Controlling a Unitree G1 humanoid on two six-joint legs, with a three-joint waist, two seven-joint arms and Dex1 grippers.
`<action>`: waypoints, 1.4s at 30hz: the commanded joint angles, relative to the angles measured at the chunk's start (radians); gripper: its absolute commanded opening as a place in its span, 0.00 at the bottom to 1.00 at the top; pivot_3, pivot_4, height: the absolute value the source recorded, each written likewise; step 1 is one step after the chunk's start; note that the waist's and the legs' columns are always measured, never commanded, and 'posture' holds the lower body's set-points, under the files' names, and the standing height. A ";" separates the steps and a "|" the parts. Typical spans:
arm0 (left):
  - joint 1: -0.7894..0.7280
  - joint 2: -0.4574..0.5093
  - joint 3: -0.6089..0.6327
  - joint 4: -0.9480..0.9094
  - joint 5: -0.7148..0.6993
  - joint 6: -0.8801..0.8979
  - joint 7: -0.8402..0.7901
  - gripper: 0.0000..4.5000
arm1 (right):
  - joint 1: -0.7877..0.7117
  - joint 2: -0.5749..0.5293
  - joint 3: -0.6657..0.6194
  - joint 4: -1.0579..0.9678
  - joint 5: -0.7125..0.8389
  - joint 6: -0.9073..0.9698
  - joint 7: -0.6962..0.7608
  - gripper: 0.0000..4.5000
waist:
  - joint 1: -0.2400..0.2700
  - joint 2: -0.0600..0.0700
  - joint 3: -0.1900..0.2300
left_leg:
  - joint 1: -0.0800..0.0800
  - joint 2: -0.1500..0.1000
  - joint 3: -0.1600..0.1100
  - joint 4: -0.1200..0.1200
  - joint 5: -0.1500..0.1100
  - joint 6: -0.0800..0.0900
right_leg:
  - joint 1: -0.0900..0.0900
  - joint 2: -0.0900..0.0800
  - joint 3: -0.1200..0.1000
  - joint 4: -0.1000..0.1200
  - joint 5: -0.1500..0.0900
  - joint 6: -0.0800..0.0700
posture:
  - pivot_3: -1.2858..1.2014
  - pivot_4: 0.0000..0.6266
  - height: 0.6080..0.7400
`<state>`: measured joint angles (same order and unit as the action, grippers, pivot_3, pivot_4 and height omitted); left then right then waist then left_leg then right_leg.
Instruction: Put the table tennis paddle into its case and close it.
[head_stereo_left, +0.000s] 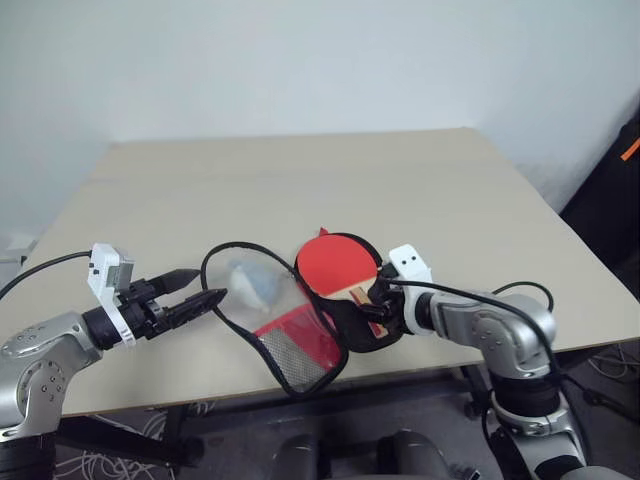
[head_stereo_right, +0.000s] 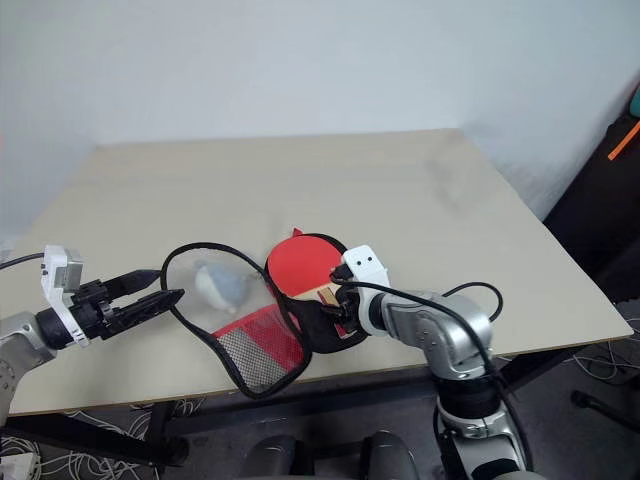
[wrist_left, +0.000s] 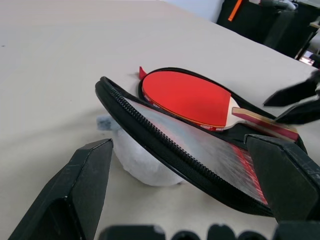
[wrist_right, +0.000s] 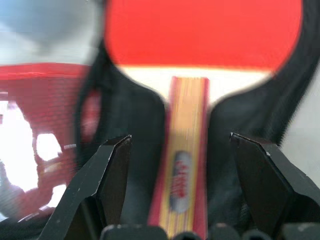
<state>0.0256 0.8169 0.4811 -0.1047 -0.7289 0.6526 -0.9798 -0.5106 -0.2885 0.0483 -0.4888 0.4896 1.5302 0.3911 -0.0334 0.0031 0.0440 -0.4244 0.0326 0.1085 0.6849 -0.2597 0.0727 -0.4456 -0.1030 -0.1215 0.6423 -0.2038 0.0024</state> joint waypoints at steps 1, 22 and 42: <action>0.031 0.071 0.131 0.030 -0.004 -0.027 -0.043 1.00 | -0.081 -0.088 -0.150 -0.044 0.107 0.005 0.119 0.75 | 0.000 0.000 0.000 | 0.000 0.000 0.000 0.000 0.000 0.000 | 0.000 0.000 0.000 0.000 0.000 0.000 | 0.52 0.00 0.74; -0.135 -0.113 -0.135 0.073 0.082 -0.044 0.065 0.02 | -0.162 -0.086 -0.198 0.067 0.113 -0.081 0.036 0.77 | 0.019 -0.006 -0.004 | 0.003 0.001 0.002 0.001 0.000 0.001 | 0.003 -0.001 0.001 0.001 0.003 -0.004 | 0.52 0.00 0.74; -0.176 -0.399 -0.304 -0.299 -0.202 0.370 0.409 0.04 | -0.208 -0.284 -0.199 0.321 0.069 -0.314 0.132 0.77 | -0.005 -0.002 -0.005 | 0.000 0.002 -0.003 0.008 0.003 0.008 | 0.002 0.003 0.001 0.003 0.005 -0.005 | 0.52 0.00 0.74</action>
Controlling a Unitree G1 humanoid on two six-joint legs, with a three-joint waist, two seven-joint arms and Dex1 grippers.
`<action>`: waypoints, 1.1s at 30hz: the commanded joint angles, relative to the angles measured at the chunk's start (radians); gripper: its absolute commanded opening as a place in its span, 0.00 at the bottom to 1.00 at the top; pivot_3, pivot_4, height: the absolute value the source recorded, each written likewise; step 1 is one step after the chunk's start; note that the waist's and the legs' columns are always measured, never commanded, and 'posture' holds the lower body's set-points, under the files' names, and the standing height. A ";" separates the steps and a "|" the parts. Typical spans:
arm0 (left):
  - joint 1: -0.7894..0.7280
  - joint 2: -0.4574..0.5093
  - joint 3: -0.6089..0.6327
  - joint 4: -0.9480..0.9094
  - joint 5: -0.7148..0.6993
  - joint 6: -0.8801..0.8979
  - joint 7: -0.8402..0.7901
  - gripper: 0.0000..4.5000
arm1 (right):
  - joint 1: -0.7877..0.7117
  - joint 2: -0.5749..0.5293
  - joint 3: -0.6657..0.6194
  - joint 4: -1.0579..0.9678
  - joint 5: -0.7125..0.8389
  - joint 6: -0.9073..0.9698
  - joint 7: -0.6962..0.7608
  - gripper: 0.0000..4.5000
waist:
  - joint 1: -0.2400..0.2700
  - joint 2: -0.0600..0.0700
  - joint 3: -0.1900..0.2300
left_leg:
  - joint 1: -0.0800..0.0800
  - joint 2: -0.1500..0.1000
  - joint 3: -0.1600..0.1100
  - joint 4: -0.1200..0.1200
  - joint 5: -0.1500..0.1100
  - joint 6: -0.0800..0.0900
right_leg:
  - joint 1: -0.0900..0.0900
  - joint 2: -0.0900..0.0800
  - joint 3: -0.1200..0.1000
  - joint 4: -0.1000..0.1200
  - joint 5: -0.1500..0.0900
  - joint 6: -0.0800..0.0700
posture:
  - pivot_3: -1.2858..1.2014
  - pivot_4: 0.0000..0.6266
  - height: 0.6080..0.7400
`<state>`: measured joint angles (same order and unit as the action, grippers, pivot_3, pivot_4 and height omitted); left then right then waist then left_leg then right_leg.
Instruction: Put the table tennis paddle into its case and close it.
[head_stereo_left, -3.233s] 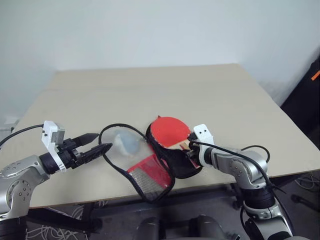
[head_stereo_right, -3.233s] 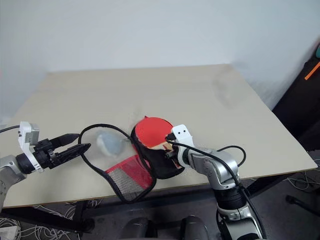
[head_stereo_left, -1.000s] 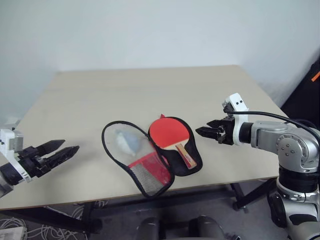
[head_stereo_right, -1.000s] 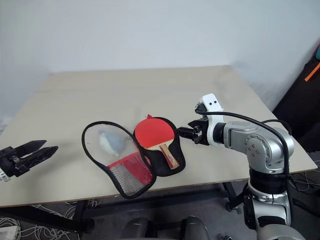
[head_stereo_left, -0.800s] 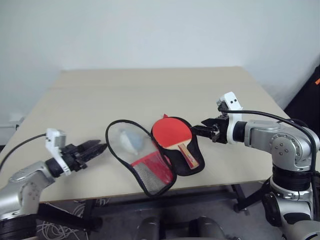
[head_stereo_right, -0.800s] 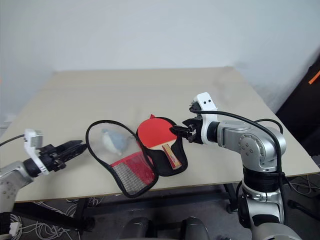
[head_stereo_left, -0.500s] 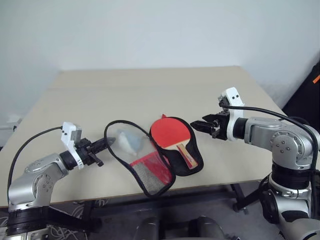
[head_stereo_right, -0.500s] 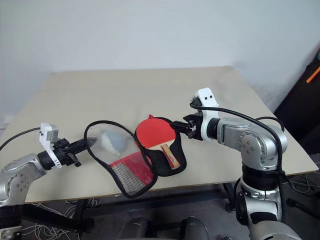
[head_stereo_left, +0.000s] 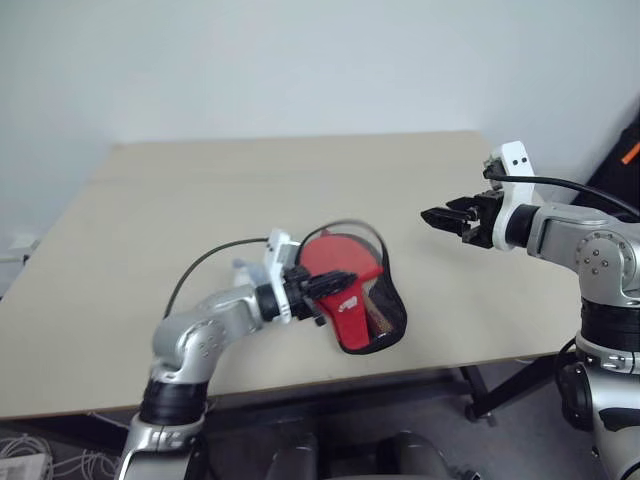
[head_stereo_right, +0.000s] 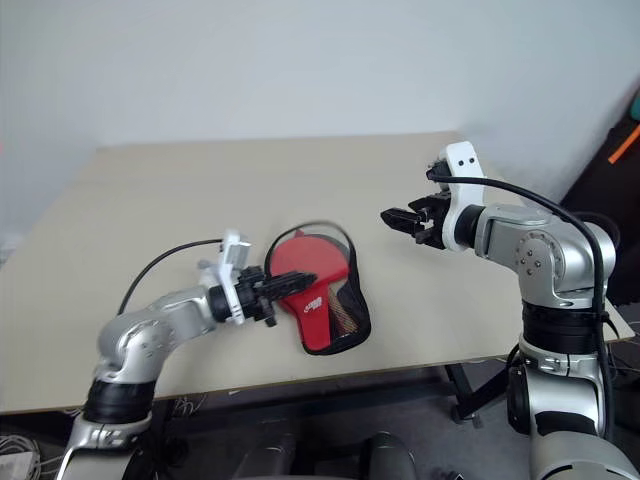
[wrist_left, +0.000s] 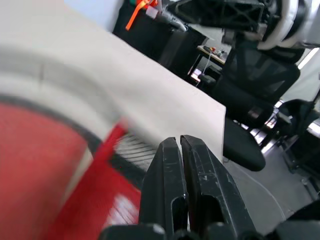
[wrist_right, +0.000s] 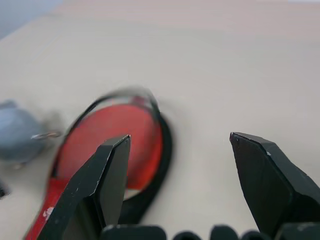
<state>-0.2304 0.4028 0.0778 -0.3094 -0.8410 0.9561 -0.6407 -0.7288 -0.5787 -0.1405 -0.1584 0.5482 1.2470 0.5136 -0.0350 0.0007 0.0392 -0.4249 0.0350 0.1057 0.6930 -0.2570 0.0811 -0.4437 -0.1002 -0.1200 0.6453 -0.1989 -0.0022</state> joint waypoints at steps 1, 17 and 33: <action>0.116 0.021 0.122 -0.122 -0.113 0.080 0.087 0.09 | 0.022 0.014 -0.007 -0.006 0.009 -0.035 0.006 0.77 | -0.004 0.000 0.000 | 0.000 0.000 0.000 0.000 0.000 0.000 | 0.000 0.000 0.000 0.000 -0.001 0.001 | 0.52 0.00 0.74; 0.215 -0.077 0.085 -0.141 -0.579 0.180 0.485 1.00 | 0.038 0.123 0.018 -0.029 0.034 -0.016 -0.033 0.77 | 0.038 0.001 0.000 | -0.003 -0.005 -0.004 0.007 -0.004 0.000 | 0.004 -0.003 -0.002 0.000 -0.002 0.003 | 0.52 0.00 0.74; 0.262 -0.102 0.008 -0.008 -0.566 0.144 0.540 1.00 | 0.051 0.159 0.001 -0.074 0.060 0.012 -0.086 0.77 | 0.039 0.001 0.000 | -0.003 -0.005 -0.003 0.007 -0.004 -0.001 | 0.003 -0.003 -0.002 0.000 -0.002 0.003 | 0.52 0.00 0.74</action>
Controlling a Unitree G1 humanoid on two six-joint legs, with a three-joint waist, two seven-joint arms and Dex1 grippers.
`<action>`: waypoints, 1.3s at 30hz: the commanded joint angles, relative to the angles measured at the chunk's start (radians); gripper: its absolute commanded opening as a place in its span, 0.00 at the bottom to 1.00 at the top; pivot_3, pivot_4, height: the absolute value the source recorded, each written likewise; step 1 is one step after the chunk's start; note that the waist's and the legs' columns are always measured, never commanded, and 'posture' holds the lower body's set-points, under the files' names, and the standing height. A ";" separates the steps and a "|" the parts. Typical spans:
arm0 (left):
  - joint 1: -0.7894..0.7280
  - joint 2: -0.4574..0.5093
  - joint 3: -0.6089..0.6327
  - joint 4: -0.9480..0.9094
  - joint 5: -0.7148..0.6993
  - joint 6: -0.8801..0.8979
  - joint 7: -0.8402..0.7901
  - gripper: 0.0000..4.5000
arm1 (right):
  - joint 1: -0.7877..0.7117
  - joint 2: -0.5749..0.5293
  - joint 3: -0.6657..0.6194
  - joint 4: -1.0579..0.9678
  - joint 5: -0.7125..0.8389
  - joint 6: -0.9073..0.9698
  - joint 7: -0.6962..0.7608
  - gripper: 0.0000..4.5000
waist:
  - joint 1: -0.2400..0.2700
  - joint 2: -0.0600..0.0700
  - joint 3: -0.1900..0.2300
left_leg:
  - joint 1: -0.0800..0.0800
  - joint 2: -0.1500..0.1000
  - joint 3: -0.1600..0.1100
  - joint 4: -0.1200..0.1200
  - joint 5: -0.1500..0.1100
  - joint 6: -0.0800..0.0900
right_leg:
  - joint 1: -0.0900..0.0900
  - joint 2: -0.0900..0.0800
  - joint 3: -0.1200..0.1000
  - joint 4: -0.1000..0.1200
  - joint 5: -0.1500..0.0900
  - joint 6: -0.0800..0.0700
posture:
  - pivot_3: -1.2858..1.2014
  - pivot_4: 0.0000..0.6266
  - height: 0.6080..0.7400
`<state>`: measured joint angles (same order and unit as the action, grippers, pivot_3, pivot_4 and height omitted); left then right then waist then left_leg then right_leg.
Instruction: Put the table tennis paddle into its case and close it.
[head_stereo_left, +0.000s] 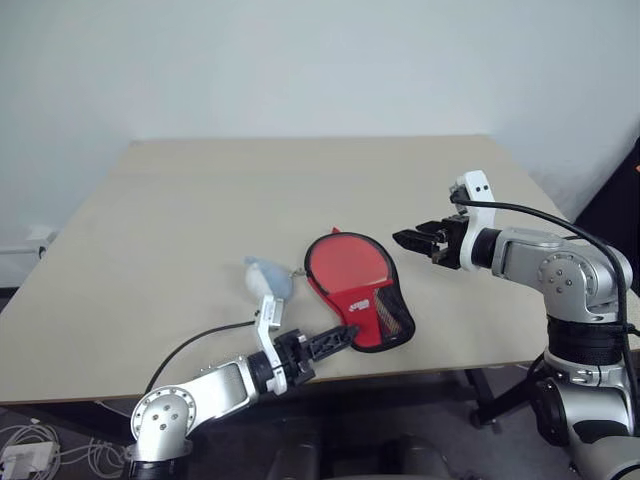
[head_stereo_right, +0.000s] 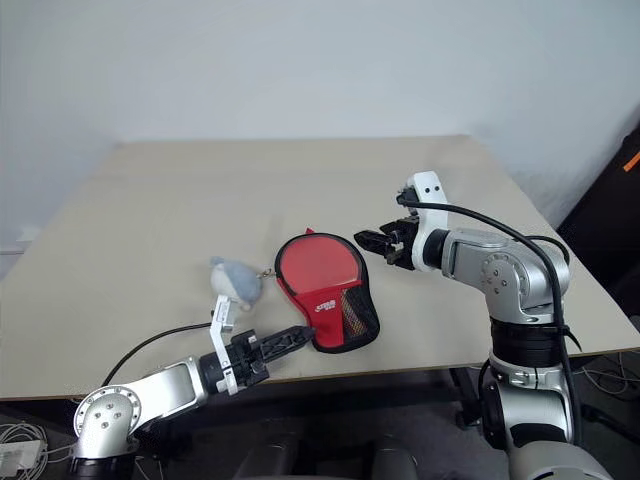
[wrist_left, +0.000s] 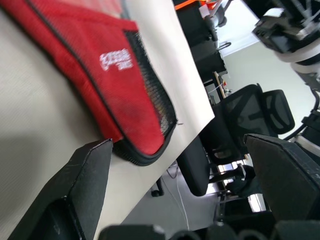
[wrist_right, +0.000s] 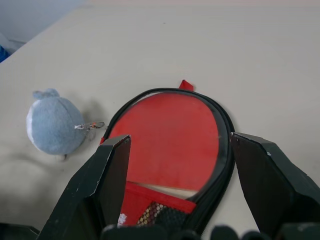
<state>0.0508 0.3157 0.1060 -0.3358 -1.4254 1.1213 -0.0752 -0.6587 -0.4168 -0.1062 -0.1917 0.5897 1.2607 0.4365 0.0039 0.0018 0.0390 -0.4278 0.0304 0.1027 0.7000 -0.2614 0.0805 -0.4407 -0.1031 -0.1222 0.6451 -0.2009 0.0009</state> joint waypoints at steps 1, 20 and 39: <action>-0.027 -0.026 -0.031 0.039 0.036 -0.029 -0.032 1.00 | -0.017 -0.012 -0.027 -0.044 0.019 0.001 -0.003 0.77 | 0.000 0.000 0.000 | 0.000 0.000 0.000 0.000 0.000 0.000 | 0.000 0.000 0.000 0.000 0.000 0.000 | 0.52 0.00 0.74; -0.177 -0.141 -0.072 0.267 0.201 -0.005 -0.065 1.00 | 0.090 -0.458 0.202 -0.007 -0.098 -0.387 0.522 0.77 | 0.009 0.003 -0.002 | 0.001 -0.001 -0.002 0.003 -0.002 0.005 | 0.004 -0.003 -0.002 -0.002 0.000 0.000 | 0.52 0.00 0.74; -0.216 -0.209 -0.005 0.352 0.208 0.114 0.060 0.55 | 0.196 -0.561 0.207 -0.044 -0.144 -0.707 0.816 0.77 | 0.033 0.003 -0.003 | 0.004 -0.002 -0.005 0.006 -0.007 0.013 | 0.009 -0.005 -0.004 -0.004 -0.001 0.000 | 0.52 0.00 0.74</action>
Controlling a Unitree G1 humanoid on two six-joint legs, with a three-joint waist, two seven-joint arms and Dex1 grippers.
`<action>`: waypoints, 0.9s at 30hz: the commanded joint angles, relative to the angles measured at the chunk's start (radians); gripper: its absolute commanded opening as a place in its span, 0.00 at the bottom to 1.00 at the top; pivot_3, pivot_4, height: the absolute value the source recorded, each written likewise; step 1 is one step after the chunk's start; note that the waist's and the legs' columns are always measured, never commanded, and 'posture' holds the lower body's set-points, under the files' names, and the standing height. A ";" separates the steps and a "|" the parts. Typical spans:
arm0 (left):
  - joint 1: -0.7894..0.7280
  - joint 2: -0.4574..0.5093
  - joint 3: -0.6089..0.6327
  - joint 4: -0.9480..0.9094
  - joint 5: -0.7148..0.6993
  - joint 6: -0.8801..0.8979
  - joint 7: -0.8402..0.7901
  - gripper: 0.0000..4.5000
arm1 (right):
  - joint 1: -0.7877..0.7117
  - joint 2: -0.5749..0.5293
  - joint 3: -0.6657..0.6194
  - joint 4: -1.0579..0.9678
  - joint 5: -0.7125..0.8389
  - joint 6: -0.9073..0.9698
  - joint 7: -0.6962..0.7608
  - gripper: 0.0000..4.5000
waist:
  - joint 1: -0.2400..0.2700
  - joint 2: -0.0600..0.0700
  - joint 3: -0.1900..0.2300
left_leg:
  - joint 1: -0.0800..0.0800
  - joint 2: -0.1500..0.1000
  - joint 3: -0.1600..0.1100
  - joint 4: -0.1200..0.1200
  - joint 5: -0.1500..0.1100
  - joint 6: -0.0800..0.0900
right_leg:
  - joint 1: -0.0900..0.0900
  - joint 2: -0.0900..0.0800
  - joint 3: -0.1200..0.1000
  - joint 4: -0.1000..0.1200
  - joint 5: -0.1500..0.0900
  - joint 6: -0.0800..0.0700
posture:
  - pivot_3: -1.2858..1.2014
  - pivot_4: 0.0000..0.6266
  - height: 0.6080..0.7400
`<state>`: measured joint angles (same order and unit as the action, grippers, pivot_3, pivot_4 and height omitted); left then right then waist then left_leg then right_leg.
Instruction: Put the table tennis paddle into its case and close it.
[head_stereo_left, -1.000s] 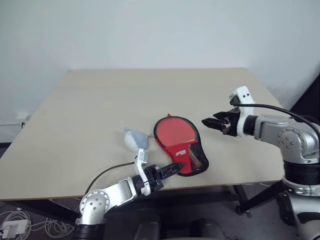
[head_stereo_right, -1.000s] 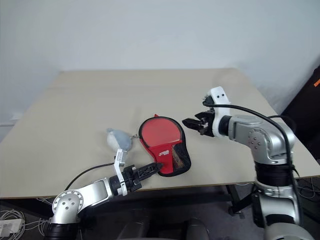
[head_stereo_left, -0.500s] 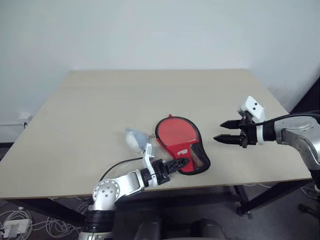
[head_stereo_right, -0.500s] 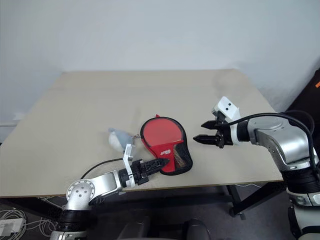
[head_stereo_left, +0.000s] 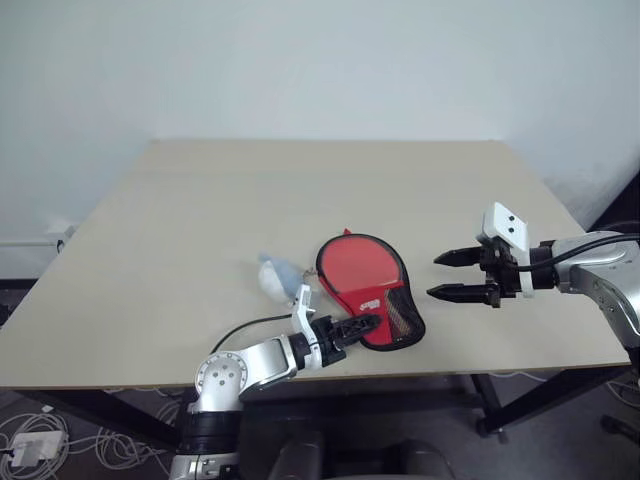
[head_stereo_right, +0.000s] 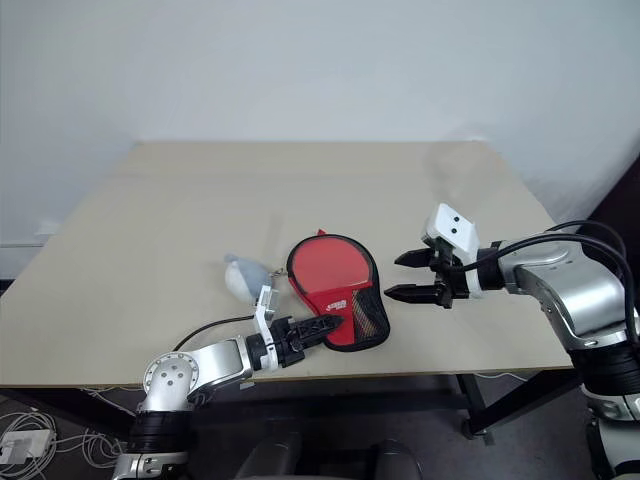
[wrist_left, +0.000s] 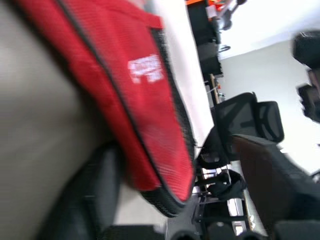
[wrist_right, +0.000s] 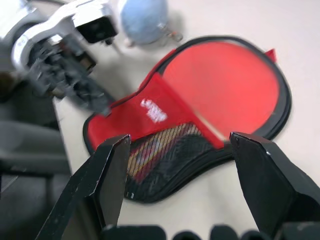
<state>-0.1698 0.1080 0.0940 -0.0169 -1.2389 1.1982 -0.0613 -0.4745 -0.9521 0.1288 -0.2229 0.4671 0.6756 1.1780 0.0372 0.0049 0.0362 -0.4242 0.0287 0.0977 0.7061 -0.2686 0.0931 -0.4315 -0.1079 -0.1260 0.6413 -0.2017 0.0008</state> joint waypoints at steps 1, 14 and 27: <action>0.000 -0.005 0.013 0.040 0.021 0.044 0.056 0.47 | 0.022 -0.032 -0.029 -0.006 -0.038 -0.185 0.099 0.77 | 0.000 0.000 0.000 | 0.000 0.000 0.000 0.000 0.000 0.000 | 0.000 0.000 0.000 0.000 0.000 0.000 | 0.52 0.00 0.74; -0.033 -0.029 0.060 0.052 0.017 0.142 0.108 0.18 | -0.035 0.006 -0.005 0.102 -0.106 -0.336 0.202 0.77 | 0.000 0.002 -0.001 | 0.013 -0.001 0.001 -0.003 -0.001 0.000 | 0.008 -0.007 -0.001 -0.001 -0.002 0.000 | 0.52 0.00 0.74; 0.148 0.267 0.055 -0.193 -0.472 0.256 0.249 0.18 | -0.046 0.048 0.010 0.134 -0.145 -0.353 0.192 0.77 | -0.027 0.001 0.000 | 0.012 -0.001 0.001 -0.006 -0.001 -0.008 | 0.005 -0.008 0.002 0.000 -0.004 0.003 | 0.52 0.00 0.74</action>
<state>-0.0287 0.3470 0.1676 -0.1664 -1.6169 1.4705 0.1649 -0.5008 -0.9106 0.1486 -0.0835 0.3216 0.3387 1.3757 0.0099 0.0055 0.0366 -0.4124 0.0274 0.0980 0.6999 -0.2693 0.0851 -0.4264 -0.1163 -0.1239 0.6409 -0.2062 0.0040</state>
